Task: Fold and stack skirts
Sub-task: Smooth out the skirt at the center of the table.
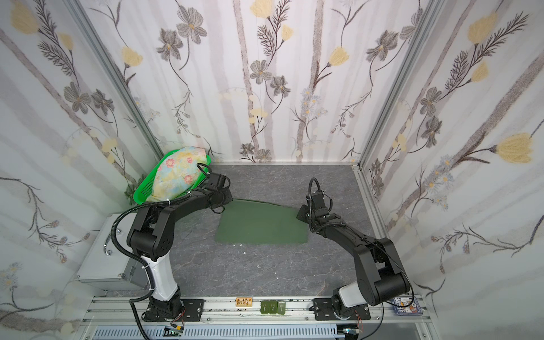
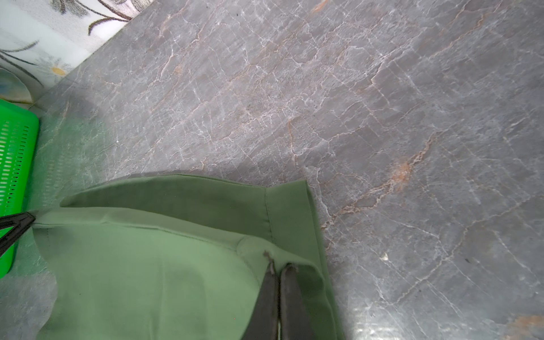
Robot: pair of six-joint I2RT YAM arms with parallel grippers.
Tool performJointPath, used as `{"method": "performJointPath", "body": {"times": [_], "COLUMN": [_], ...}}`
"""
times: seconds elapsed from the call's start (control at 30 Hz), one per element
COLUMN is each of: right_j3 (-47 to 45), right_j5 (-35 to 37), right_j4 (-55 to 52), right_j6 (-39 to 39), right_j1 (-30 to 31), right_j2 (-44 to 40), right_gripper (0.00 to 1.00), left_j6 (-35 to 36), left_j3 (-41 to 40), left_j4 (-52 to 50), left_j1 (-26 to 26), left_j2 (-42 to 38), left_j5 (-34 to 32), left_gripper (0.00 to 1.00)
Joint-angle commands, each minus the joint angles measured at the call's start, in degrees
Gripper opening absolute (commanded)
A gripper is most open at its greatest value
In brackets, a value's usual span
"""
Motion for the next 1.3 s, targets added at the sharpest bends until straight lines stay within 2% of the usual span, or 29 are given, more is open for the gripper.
{"method": "performJointPath", "body": {"times": [0.0,0.6,0.63,0.7,0.73,0.77,0.8,0.9,1.1,1.27], "right_j3": [0.5,5.0,5.3,5.6,5.7,5.7,5.6,4.2,-0.6,-4.1], "right_j5": [1.8,1.3,1.4,1.8,2.0,2.2,2.2,1.9,-4.5,-6.7], "right_j4": [0.6,3.5,3.5,3.6,3.6,3.3,3.0,2.0,2.6,3.0], "right_j6": [0.0,-1.2,-1.3,-1.7,-1.9,-2.0,-2.2,-2.7,-2.7,-2.9], "right_j1": [0.2,0.1,0.1,0.1,0.0,0.0,-0.1,-0.1,0.0,0.3], "right_j2": [-0.4,11.0,11.6,12.1,12.1,11.8,11.1,8.1,4.9,4.7], "right_gripper": [0.0,0.0,0.04,0.28,0.34,0.4,0.45,0.55,0.58,0.57], "left_j6": [-1.2,-2.1,-2.0,-2.1,-2.2,-2.4,-2.5,-2.1,-1.1,-1.2], "left_j3": [-0.7,1.4,1.4,3.0,3.2,3.2,3.2,2.6,-0.4,-2.6], "left_j4": [0.2,0.3,0.2,0.3,0.3,0.3,0.2,0.2,0.2,0.2], "left_j1": [0.1,2.3,2.4,2.7,2.9,2.9,2.9,2.9,1.7,-1.2], "left_j2": [-0.9,4.0,4.4,5.0,5.1,5.1,4.7,2.4,-2.8,-4.2], "left_j5": [-1.9,-5.4,-5.6,-5.9,-5.8,-6.1,-6.4,-6.6,-5.6,-5.2], "left_gripper": [0.0,0.0,0.01,0.23,0.42,0.57,0.65,0.68,0.68,0.67]}}
